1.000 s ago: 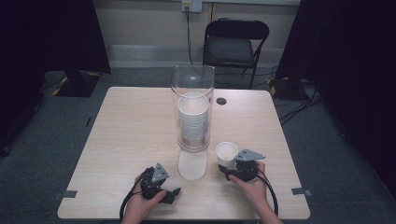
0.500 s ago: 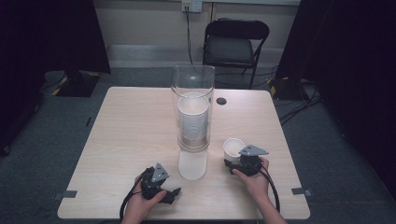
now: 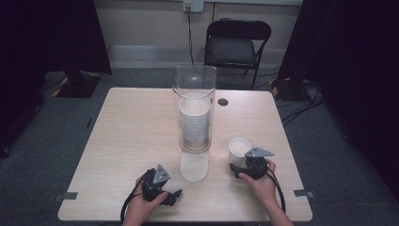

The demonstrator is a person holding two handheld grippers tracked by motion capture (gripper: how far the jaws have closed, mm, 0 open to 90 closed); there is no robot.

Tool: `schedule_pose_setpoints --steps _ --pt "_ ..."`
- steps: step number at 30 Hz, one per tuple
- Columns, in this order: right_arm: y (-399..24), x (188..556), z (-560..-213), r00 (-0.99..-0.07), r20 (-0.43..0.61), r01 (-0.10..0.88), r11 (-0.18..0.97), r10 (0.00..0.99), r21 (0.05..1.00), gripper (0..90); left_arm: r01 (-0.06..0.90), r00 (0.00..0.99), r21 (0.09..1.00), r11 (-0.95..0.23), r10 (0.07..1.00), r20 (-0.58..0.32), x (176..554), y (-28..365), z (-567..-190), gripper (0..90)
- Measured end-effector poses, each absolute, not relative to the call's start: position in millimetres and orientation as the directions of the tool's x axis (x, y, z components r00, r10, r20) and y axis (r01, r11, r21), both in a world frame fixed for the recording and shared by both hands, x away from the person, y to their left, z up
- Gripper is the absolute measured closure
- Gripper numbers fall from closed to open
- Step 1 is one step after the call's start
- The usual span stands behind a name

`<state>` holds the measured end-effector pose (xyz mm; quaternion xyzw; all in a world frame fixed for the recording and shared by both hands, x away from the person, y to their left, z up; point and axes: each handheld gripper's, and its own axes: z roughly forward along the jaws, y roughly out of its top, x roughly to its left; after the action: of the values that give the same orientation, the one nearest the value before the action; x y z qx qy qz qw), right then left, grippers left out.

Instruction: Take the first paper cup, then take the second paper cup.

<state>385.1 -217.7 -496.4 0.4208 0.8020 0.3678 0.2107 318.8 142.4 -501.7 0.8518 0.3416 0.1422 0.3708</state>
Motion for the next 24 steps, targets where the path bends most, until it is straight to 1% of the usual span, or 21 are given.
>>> schedule_pose_setpoints --steps 3,4,5,7,8,9,10,14,16,18,19,20,22,23,24 --pt "-223 379 -494 -0.552 -0.032 0.52 0.374 0.833 0.767 20.9 0.477 0.726 0.73 -0.49 0.688 -0.012 319 142 -502 7.8" --pt "-224 377 -493 -0.554 -0.026 0.52 0.371 0.832 0.77 24.8 0.477 0.725 0.73 -0.49 0.688 -0.012 319 142 -502 7.8" --pt "-225 375 -492 -0.556 -0.031 0.513 0.372 0.831 0.773 30.9 0.477 0.725 0.73 -0.489 0.688 -0.013 319 142 -502 7.8" --pt "-225 372 -489 -0.562 -0.064 0.483 0.391 0.825 0.783 41.1 0.477 0.726 0.729 -0.491 0.688 -0.011 319 142 -502 7.8" --pt "-225 372 -489 -0.562 -0.064 0.483 0.391 0.825 0.783 41.1 0.477 0.726 0.729 -0.491 0.688 -0.011 319 142 -502 7.8" --pt "-224 372 -487 -0.561 -0.059 0.474 0.379 0.825 0.795 44.9 0.476 0.726 0.729 -0.492 0.687 -0.011 319 142 -502 7.8" --pt "-224 372 -487 -0.561 -0.059 0.474 0.379 0.825 0.795 44.9 0.476 0.726 0.729 -0.492 0.687 -0.011 319 142 -502 7.8" --pt "-224 382 -494 -0.54 -0.035 0.509 0.359 0.841 0.782 51.5 0.475 0.726 0.73 -0.491 0.687 -0.011 319 142 -502 7.8" --pt "-225 383 -494 -0.534 -0.049 0.507 0.366 0.844 0.78 51.9 0.475 0.727 0.73 -0.491 0.687 -0.011 319 142 -502 7.8" --pt "-226 384 -495 -0.535 -0.029 0.514 0.352 0.844 0.783 51.8 0.475 0.727 0.73 -0.492 0.687 -0.01 319 142 -502 7.8" --pt "-226 383 -495 -0.533 -0.031 0.52 0.356 0.845 0.776 50.4 0.476 0.726 0.73 -0.491 0.687 -0.011 319 142 -502 7.8" --pt "-226 382 -495 -0.54 -0.036 0.522 0.368 0.841 0.769 47.3 0.476 0.726 0.73 -0.491 0.687 -0.011 319 142 -502 7.8" --pt "-226 379 -494 -0.547 -0.046 0.531 0.389 0.836 0.753 33.6 0.476 0.726 0.73 -0.49 0.688 -0.012 319 142 -502 7.8" --pt "-226 377 -494 -0.556 -0.058 0.534 0.409 0.829 0.74 28.7 0.476 0.726 0.73 -0.49 0.688 -0.012 319 142 -502 7.8" --pt "-227 374 -493 -0.565 -0.071 0.532 0.428 0.822 0.731 26.2 0.476 0.726 0.731 -0.489 0.688 -0.012 319 142 -502 7.8"
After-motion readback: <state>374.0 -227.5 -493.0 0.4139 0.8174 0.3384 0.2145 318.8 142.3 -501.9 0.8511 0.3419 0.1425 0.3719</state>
